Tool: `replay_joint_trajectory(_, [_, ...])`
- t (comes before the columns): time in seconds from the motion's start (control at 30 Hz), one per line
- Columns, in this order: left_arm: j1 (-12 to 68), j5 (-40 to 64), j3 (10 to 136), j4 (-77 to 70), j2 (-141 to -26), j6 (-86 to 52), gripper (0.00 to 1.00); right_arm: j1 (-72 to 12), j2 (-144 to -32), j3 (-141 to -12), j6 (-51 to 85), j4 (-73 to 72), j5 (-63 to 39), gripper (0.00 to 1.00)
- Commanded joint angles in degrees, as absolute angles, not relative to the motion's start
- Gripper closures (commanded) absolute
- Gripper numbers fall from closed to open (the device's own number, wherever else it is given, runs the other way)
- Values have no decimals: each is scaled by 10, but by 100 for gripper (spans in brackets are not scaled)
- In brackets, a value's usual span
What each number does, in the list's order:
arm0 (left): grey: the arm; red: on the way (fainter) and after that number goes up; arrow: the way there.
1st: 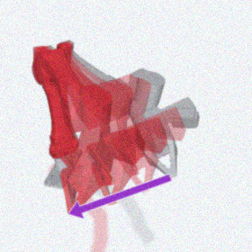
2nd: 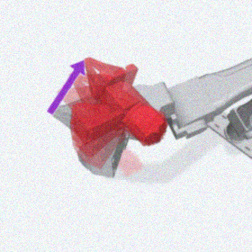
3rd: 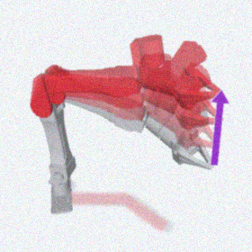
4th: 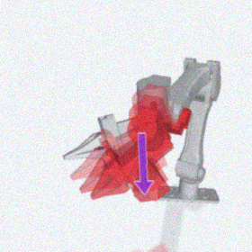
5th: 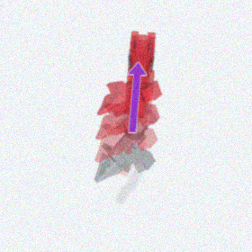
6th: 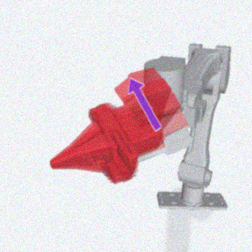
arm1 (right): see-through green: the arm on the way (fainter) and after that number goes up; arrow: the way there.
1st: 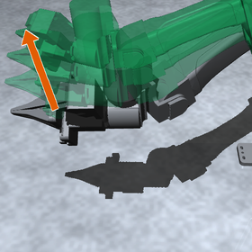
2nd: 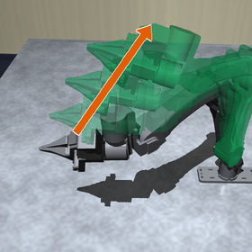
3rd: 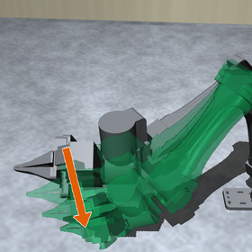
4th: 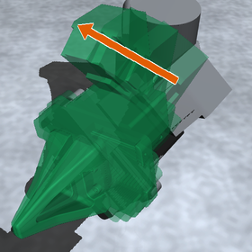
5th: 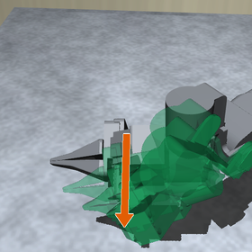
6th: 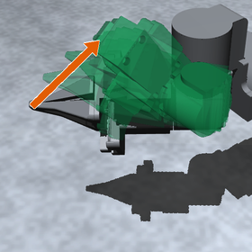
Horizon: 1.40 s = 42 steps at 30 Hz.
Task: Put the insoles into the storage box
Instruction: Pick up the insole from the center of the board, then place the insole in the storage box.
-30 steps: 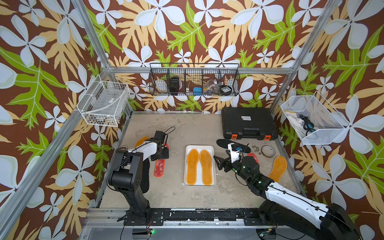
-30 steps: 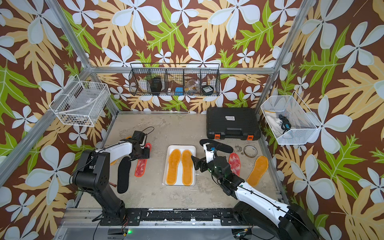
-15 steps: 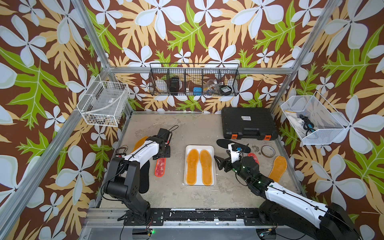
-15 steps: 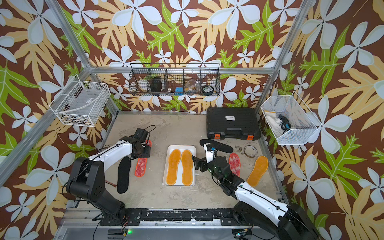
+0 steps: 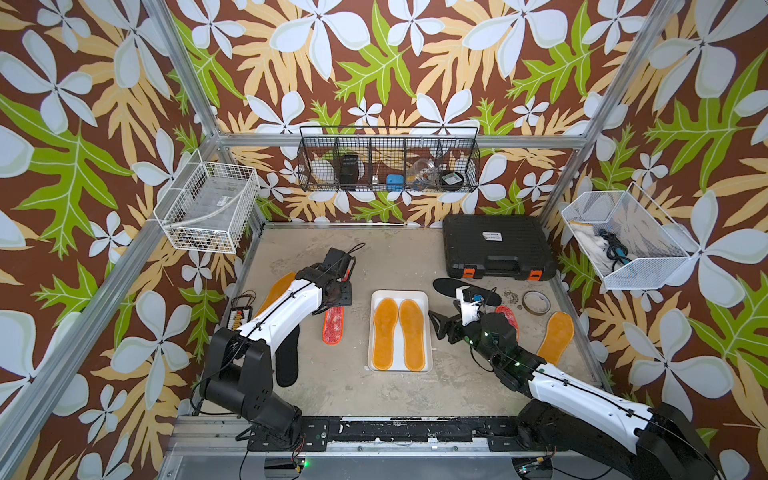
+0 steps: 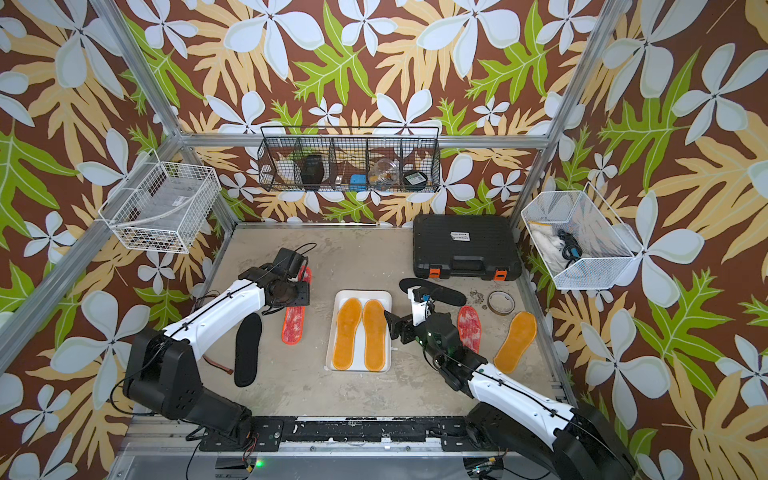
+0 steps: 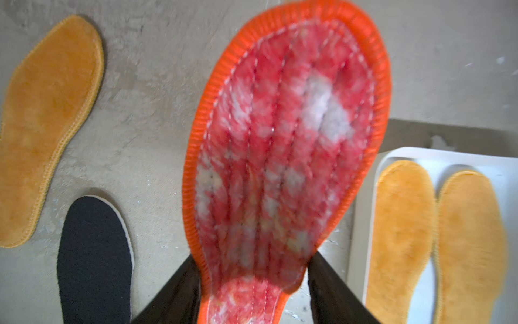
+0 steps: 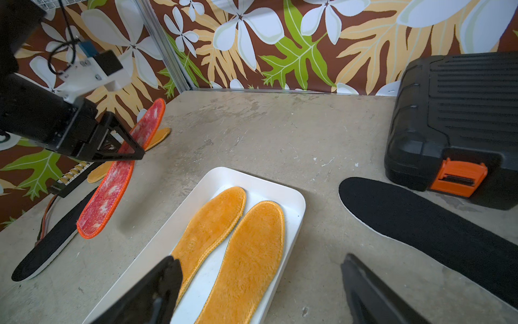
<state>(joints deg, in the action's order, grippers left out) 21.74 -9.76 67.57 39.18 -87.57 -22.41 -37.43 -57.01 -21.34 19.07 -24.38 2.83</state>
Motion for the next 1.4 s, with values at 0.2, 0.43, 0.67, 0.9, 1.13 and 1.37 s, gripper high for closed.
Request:
replay_joint_trajectory(0.2, [301, -117, 753, 448, -871, -287, 37, -375, -559, -205, 165, -280, -12, 7])
replay_joint_trajectory(0.43, [385, -72, 748, 408, -856, -355, 37, -375, -540, -194, 162, -284, 24, 7])
replay_joint_trajectory(0.67, [423, -24, 717, 346, -884, -391, 37, -375, -529, -188, 162, -287, 39, 7])
replay_joint_trajectory(0.9, [430, -32, 688, 315, -941, -395, 37, -375, -524, -186, 162, -287, 36, 7])
replay_joint_trajectory(1.13, [430, -55, 687, 317, -998, -391, 36, -375, -519, -184, 163, -287, 34, 7])
replay_joint_trajectory(1.37, [431, -67, 681, 318, -1015, -403, 34, -375, -513, -181, 162, -290, 30, 7])
